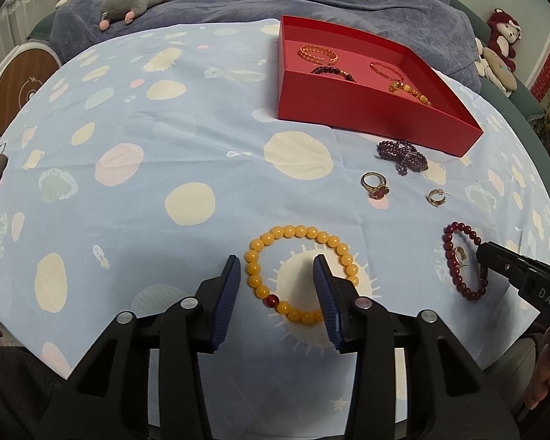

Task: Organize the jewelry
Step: 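Grasp the orange amber bracelet with the left gripper while the right grasps the dark red bracelet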

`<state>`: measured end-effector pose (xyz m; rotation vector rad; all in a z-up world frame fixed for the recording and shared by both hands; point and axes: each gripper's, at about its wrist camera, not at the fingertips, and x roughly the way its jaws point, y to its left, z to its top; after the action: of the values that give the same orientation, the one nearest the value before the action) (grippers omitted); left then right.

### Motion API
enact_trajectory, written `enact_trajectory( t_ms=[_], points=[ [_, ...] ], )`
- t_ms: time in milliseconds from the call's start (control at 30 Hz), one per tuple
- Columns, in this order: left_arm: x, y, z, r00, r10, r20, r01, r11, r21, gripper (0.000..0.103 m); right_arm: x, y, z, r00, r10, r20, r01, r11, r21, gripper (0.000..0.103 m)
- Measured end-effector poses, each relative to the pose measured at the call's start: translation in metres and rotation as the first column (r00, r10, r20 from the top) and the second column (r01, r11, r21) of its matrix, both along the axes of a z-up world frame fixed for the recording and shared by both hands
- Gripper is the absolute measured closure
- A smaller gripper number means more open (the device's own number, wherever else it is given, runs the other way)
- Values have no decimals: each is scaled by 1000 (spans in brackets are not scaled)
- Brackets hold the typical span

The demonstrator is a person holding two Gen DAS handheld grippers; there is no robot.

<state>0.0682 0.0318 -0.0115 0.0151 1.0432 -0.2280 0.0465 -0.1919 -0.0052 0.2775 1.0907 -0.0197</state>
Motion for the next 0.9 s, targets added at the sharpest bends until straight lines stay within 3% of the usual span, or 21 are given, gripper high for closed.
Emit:
enact_trajectory(
  t_ms=[33,100,500,900],
  points=[
    [0,-2,0,1000,-9,3,9,1000,7,73,0,0,0,1000,2,0,-2,1000,2,96],
    [2,-4,0,1000,-27,-1,27,1000,0,95,0,2,1,1000,5,3,-5,1000,5,96],
    [1,-13,18,998,-62,-9,61,997,-47,96,5,4,37,997,16,74,-17,1000,21,96],
    [12,-30,79,993,-116,33,119,988,-103,96,16,-3,91,991,28,129,-29,1000,10,96]
  ],
)
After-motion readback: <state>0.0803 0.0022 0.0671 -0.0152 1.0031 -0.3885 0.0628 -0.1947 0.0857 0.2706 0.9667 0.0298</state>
